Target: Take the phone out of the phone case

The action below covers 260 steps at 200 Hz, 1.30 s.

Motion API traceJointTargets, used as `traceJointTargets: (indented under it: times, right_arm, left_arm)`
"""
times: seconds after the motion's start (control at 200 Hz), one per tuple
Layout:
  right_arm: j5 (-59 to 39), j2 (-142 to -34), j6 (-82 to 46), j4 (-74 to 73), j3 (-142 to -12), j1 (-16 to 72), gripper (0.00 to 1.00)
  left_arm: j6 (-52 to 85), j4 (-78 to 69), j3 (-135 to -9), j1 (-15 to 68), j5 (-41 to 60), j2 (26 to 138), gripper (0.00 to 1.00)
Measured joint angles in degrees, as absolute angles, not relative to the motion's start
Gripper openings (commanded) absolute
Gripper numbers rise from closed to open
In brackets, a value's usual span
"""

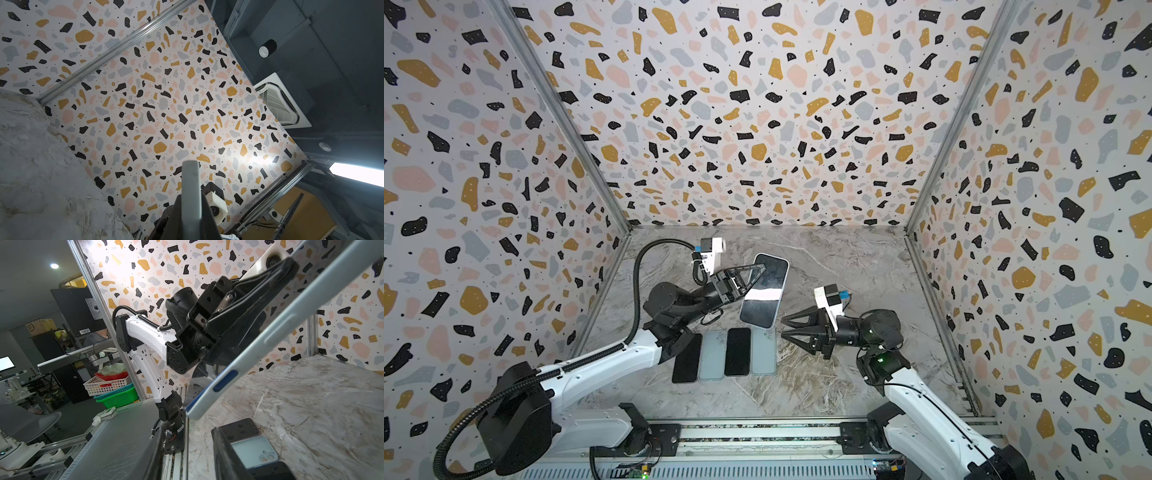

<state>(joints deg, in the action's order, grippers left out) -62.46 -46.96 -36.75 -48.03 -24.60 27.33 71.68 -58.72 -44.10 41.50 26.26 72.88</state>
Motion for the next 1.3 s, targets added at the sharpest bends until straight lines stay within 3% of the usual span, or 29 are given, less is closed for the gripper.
traceJointTargets:
  times: [1.302]
  right_arm:
    - [-60.84,-59.64,-40.25,-55.96,-28.34,32.29,0.44]
  left_arm:
    - [72.62,-59.61,-44.07,41.50,26.33,72.99,0.00]
